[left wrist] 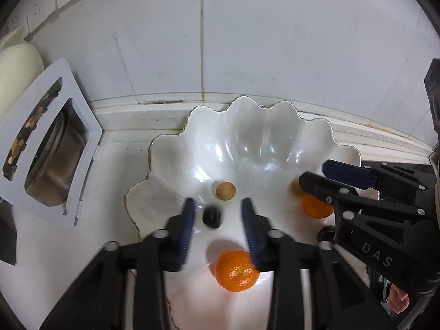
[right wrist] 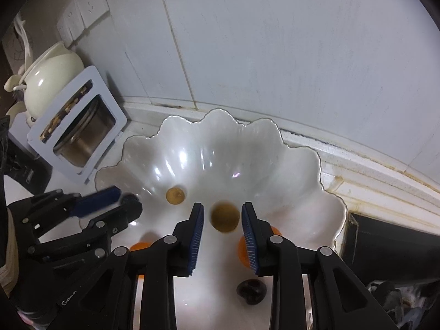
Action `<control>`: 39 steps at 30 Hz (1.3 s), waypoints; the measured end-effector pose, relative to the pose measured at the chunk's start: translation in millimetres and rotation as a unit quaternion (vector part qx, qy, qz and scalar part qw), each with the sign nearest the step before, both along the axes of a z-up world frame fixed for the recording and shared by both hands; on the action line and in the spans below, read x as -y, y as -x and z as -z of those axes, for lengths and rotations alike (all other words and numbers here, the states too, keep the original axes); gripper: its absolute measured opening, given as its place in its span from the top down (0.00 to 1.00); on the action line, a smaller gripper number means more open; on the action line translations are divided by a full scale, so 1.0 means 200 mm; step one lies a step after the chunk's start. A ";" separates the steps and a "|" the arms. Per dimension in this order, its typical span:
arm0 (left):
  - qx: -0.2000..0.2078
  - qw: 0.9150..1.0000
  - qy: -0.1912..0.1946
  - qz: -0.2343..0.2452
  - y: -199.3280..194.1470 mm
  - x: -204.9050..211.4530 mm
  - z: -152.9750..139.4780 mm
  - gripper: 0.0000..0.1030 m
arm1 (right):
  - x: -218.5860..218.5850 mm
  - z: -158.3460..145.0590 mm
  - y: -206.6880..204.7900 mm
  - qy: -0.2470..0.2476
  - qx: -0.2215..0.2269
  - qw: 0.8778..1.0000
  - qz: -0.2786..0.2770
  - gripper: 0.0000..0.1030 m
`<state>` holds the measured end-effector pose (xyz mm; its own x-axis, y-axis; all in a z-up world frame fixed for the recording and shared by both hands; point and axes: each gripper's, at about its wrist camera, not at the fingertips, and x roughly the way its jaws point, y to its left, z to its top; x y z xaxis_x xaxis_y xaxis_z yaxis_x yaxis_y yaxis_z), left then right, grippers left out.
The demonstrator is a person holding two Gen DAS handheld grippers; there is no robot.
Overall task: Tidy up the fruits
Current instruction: 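Open the left tool to drop the blueberry while the right tool drops the brown fruit, then withdraw both open tools from the bowl toward the red grapes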
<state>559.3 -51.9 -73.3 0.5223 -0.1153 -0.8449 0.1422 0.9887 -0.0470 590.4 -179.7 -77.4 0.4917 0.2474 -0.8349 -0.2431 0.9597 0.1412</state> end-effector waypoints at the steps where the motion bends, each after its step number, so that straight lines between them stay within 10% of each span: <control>1: 0.003 1.000 -0.003 -0.003 0.00 0.00 -0.01 0.60 | 0.00 0.00 0.00 0.001 0.000 1.000 0.003 0.59; 22: 0.112 0.992 -0.056 -0.018 0.32 -0.04 -0.34 0.19 | 0.10 -0.28 0.35 0.027 0.094 0.995 0.029 0.59; 39: 0.216 0.975 -0.054 0.009 0.77 -0.05 -0.63 0.14 | 0.11 -0.54 0.77 0.006 0.166 0.985 0.033 0.59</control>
